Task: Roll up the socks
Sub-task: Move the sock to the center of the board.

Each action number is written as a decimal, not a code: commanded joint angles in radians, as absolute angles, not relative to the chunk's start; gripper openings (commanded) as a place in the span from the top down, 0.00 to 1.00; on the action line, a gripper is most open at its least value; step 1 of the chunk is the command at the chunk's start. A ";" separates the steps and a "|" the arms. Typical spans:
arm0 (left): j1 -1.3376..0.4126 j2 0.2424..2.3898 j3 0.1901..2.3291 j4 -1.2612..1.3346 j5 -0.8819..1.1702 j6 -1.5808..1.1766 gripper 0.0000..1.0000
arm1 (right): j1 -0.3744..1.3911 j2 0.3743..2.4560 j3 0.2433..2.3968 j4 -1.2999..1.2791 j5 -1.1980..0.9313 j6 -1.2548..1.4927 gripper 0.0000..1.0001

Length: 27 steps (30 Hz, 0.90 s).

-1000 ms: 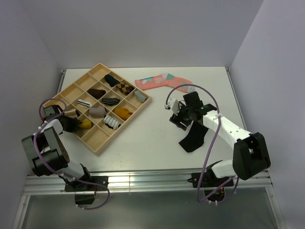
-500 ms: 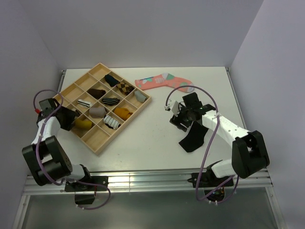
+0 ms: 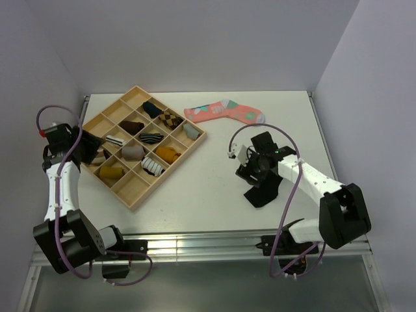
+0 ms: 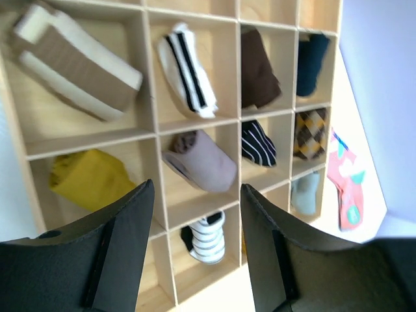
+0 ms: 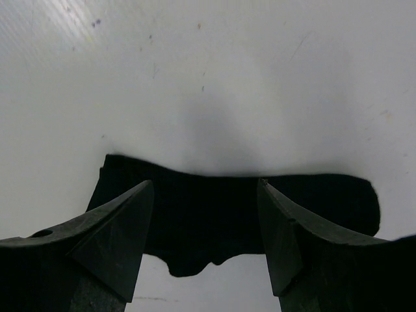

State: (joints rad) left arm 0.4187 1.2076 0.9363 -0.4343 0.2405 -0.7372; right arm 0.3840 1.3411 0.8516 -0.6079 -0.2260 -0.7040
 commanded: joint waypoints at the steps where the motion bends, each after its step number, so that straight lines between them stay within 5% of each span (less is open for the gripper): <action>1: 0.384 1.160 0.966 -0.433 0.295 -0.715 0.40 | 0.374 1.282 0.801 -0.672 -0.181 -0.718 0.28; 16: 0.173 1.212 0.976 -0.314 0.302 -0.787 0.41 | 0.382 1.267 0.813 -0.906 -0.293 -0.750 0.27; 27: 0.137 1.233 0.973 -0.288 0.316 -0.792 0.42 | 0.515 1.308 0.779 -0.847 -0.252 -0.646 0.27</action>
State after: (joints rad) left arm 0.1417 1.2266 0.9390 -0.3321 0.2928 -0.7834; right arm 0.4873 1.2934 0.7742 -0.8745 -0.2718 -0.6926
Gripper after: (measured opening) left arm 0.587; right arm 0.726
